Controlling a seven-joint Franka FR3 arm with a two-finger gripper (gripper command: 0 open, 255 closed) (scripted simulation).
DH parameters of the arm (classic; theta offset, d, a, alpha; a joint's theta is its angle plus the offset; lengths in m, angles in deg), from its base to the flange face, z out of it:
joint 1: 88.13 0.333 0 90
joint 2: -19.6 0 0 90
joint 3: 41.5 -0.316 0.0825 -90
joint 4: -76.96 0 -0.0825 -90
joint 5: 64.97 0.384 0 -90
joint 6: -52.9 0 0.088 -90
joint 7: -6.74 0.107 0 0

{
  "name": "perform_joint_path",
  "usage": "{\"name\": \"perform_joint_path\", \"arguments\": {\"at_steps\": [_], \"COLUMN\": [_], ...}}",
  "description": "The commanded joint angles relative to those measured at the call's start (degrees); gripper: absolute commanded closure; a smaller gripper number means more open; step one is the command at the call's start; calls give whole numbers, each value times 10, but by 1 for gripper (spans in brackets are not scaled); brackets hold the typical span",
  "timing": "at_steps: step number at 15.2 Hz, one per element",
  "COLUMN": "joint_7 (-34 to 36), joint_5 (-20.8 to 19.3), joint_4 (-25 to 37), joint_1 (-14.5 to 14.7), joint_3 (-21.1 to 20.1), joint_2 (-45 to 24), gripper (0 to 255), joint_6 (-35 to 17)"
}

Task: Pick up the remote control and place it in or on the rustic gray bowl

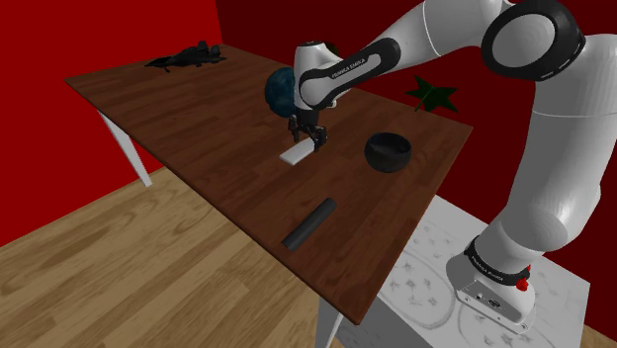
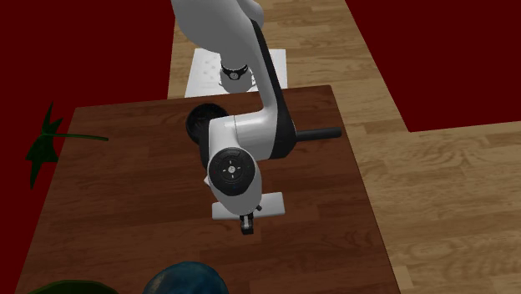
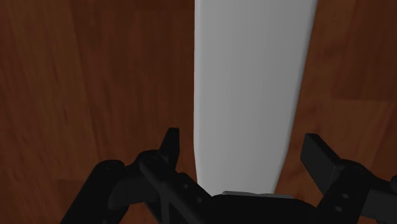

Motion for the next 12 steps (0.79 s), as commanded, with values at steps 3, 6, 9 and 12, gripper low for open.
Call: {"name": "perform_joint_path", "arguments": {"at_steps": [3,6,9,12], "joint_7": [0,0,0,-1], "joint_5": [0,0,0,1], "joint_4": [0,0,0,2], "joint_1": [0,0,0,0], "joint_3": [0,0,0,-1], "joint_2": [0,0,0,4], "gripper": [255,255,255,255], "joint_6": [0,0,0,6]}}
